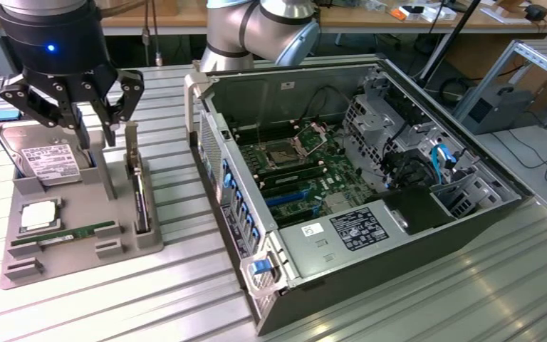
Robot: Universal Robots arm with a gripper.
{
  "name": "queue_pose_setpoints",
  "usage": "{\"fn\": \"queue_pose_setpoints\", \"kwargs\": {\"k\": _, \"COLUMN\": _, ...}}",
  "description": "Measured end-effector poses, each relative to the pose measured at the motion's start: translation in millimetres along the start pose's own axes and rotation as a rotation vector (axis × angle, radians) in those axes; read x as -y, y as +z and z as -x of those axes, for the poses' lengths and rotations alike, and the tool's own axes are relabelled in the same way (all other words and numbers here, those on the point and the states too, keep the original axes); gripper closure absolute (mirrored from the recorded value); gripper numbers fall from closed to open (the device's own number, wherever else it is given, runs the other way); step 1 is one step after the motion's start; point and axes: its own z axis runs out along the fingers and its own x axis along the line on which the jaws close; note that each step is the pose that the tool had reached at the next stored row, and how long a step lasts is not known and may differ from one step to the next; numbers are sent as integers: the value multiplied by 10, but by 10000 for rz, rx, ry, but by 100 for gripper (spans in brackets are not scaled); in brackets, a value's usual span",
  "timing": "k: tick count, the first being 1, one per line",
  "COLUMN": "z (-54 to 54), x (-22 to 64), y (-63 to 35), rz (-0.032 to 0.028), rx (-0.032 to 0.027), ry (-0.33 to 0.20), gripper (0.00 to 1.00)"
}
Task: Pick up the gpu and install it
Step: 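Pick up the gpu and move the gpu toward the slot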
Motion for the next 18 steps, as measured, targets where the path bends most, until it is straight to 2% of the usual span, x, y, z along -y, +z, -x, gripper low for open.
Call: {"fn": "queue_pose_setpoints", "kwargs": {"k": 18, "z": -3, "x": 6, "y": 122, "rz": -1, "rx": 0, "ry": 0, "gripper": 64}}
